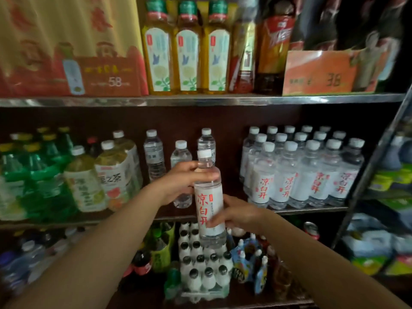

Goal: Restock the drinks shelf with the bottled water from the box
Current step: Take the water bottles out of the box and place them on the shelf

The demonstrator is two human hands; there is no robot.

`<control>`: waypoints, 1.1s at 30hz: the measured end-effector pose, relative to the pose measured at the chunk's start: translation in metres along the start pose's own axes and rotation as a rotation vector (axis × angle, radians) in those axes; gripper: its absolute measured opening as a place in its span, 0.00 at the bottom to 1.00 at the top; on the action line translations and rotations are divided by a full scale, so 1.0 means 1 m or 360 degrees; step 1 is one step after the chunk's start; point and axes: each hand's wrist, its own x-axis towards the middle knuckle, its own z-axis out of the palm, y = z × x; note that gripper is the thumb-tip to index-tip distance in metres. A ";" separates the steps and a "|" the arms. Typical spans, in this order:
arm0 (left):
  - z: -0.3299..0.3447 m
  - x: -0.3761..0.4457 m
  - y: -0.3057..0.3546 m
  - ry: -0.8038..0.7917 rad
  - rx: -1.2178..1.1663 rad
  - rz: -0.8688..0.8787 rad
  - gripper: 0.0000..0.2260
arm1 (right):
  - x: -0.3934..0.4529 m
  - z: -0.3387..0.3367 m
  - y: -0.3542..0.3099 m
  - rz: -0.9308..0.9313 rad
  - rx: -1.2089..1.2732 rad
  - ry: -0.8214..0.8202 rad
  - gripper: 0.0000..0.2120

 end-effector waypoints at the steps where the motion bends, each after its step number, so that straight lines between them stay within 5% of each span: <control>1: 0.006 0.011 0.003 -0.0014 0.0006 0.0020 0.15 | 0.001 -0.010 0.001 -0.0009 0.0015 0.0059 0.34; 9: 0.031 0.091 -0.008 0.0110 0.0107 0.0110 0.16 | 0.034 -0.035 0.019 -0.0063 -0.0531 0.0923 0.29; 14: 0.046 0.130 -0.020 0.0306 0.0016 0.0209 0.15 | 0.049 -0.020 0.035 -0.0366 -0.0603 0.1431 0.25; 22: 0.067 0.192 -0.024 0.0440 -0.0046 0.0272 0.17 | 0.079 -0.039 0.054 -0.0334 -0.0354 0.1406 0.15; 33: 0.072 0.234 -0.023 0.0612 0.0026 0.0342 0.18 | 0.087 -0.044 0.084 -0.0323 -0.0395 0.1342 0.14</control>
